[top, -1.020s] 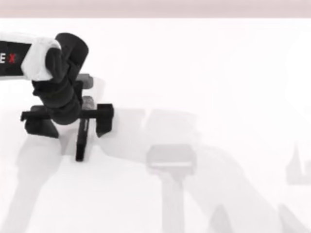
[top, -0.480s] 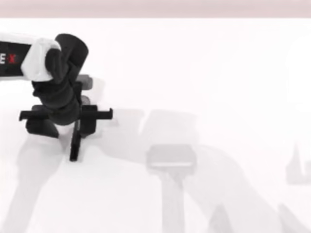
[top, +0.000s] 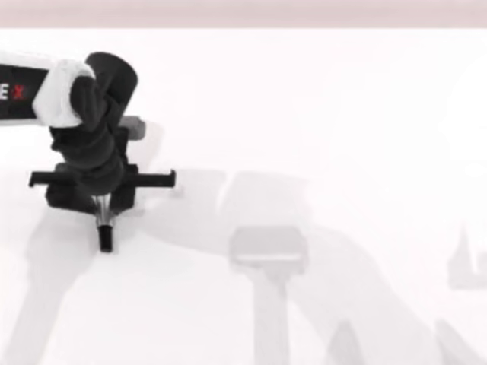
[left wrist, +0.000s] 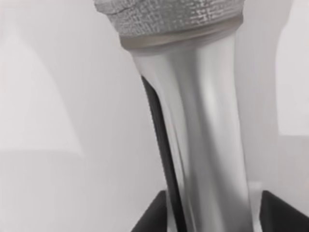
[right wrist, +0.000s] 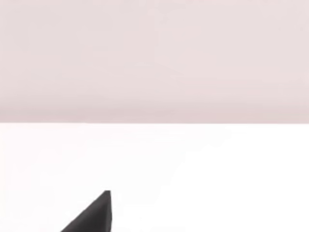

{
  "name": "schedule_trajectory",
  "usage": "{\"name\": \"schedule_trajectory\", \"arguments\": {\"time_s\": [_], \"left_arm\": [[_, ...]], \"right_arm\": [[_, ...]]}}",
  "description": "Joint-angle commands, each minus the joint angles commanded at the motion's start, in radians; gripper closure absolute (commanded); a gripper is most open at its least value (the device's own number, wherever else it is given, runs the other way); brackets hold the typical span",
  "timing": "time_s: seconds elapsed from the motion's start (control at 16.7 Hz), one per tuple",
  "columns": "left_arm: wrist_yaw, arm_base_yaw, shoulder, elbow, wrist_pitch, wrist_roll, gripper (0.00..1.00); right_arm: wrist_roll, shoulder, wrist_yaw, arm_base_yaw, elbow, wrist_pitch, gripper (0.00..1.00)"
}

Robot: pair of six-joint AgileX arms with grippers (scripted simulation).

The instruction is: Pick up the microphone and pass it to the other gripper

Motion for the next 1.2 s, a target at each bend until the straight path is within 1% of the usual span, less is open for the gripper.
{"name": "schedule_trajectory", "arguments": {"time_s": [0.18,0.24,0.36,0.48,0.6,0.78,1.2], "left_arm": [[0.0,0.0,0.0,0.0,0.0,0.0,1.0],[-0.059,0.008,-0.065,0.012,-0.044,0.042,1.0],[-0.054,0.008,-0.067,0.011,-0.032,0.045,1.0],[-0.03,0.008,-0.077,0.001,0.02,0.055,1.0],[0.011,0.011,-0.095,-0.018,0.111,0.072,1.0],[0.096,0.02,-0.135,-0.067,0.313,0.104,1.0],[0.345,0.045,-0.271,-0.246,0.959,0.202,1.0]], "right_arm": [[0.0,0.0,0.0,0.0,0.0,0.0,0.0],[0.0,0.0,0.0,0.0,0.0,0.0,0.0],[0.0,0.0,0.0,0.0,0.0,0.0,0.0],[0.0,0.0,0.0,0.0,0.0,0.0,0.0],[0.0,0.0,0.0,0.0,0.0,0.0,0.0],[0.0,0.0,0.0,0.0,0.0,0.0,0.0],[0.0,0.0,0.0,0.0,0.0,0.0,0.0]]}}
